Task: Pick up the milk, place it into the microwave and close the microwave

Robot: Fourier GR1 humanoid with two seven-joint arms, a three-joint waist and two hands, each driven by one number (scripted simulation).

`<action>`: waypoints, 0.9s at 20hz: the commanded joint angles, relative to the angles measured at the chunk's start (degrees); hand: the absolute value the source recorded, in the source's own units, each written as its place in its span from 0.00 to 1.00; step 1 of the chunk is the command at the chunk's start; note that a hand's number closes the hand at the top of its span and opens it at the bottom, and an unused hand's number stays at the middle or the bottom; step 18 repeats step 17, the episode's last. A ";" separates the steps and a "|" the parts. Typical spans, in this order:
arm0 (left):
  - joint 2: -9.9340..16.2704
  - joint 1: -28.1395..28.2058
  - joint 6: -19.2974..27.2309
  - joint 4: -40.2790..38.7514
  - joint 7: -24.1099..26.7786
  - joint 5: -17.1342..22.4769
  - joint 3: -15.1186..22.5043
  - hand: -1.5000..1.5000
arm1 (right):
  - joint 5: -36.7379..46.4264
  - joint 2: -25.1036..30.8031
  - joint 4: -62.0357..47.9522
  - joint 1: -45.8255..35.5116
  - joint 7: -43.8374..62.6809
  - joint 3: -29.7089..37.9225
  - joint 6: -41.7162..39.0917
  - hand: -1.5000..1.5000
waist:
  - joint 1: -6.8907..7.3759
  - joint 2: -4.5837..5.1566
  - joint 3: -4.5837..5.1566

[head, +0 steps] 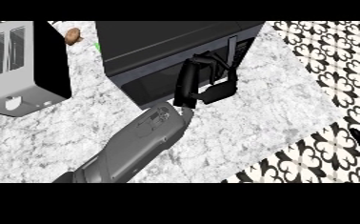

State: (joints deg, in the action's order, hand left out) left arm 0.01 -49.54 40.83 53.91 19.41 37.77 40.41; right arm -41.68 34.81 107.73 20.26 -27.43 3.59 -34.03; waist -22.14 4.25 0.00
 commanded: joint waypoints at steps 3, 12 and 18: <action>-0.02 -3.85 -1.69 -5.10 1.42 1.43 -1.75 1.00 | -3.36 0.09 0.77 0.52 -0.54 0.00 -2.37 0.00 | -0.54 1.20 -0.10; -0.02 -4.53 -0.72 -5.58 3.08 3.81 -1.45 1.00 | -6.24 2.41 1.85 1.90 1.61 1.21 -4.08 0.00 | -1.65 1.01 -0.10; -0.02 -4.04 -1.06 -6.34 4.50 4.67 -0.96 1.00 | -7.44 3.16 2.65 2.61 2.45 1.74 -4.89 0.00 | -1.68 1.11 -0.10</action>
